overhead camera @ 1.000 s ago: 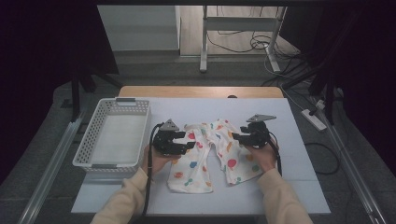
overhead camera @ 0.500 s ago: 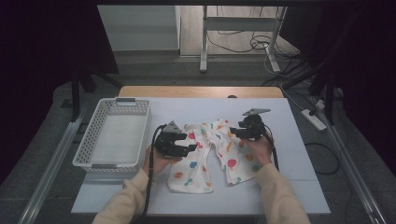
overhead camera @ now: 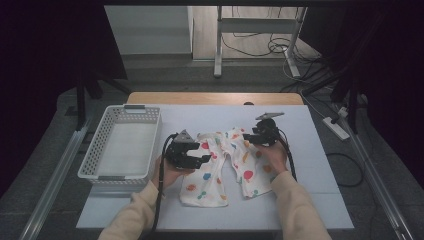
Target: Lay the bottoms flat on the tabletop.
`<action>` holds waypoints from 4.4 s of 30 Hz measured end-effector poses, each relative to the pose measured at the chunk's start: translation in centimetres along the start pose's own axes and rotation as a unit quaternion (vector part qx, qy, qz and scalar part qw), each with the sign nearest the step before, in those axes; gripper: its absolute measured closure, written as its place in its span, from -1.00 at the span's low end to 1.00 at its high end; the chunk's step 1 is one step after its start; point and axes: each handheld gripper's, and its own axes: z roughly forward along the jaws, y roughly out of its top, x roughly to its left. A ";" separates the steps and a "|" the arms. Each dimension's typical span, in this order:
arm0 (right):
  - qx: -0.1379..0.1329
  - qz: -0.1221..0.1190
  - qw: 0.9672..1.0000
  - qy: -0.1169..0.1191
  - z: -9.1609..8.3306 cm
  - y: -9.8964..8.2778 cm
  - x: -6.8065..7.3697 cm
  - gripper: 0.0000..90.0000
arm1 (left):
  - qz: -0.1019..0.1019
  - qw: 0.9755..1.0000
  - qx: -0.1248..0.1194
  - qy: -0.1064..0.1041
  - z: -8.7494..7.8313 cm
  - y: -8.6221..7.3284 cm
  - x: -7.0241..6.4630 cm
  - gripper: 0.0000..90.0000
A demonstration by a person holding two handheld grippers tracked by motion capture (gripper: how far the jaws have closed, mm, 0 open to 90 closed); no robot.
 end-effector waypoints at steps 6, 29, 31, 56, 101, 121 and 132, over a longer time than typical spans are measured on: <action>0.007 0.003 1.000 -0.002 0.8 0.2 -0.5 -0.01 | 0.000 1.000 0.001 0.002 0.0 0.0 0.0 -0.30; 0.042 -0.003 0.999 -0.014 1.6 -0.1 -1.3 0.95 | -0.007 1.000 -0.003 0.011 -0.6 -0.1 0.4 -0.29; 0.043 0.000 0.999 -0.014 1.4 -0.2 -1.7 0.95 | -0.008 1.000 -0.001 0.011 -0.6 -0.1 0.4 -0.29; -0.004 0.054 0.998 -0.005 -2.6 -1.7 -2.7 0.02 | -0.008 1.000 -0.004 0.010 -0.7 -0.1 0.5 -0.30; 0.062 0.034 0.997 -0.030 -10.2 -10.0 3.0 -0.06 | -0.006 1.000 -0.011 0.002 -1.4 0.1 0.5 -0.32; 0.089 0.019 0.996 0.011 -13.4 -13.2 4.7 0.92 | -0.008 1.000 -0.009 0.004 -1.4 0.0 0.6 -0.32; 0.086 0.027 0.996 0.021 -15.0 -14.7 4.6 0.87 | -0.010 1.000 -0.007 0.005 -1.4 -0.1 0.8 -0.32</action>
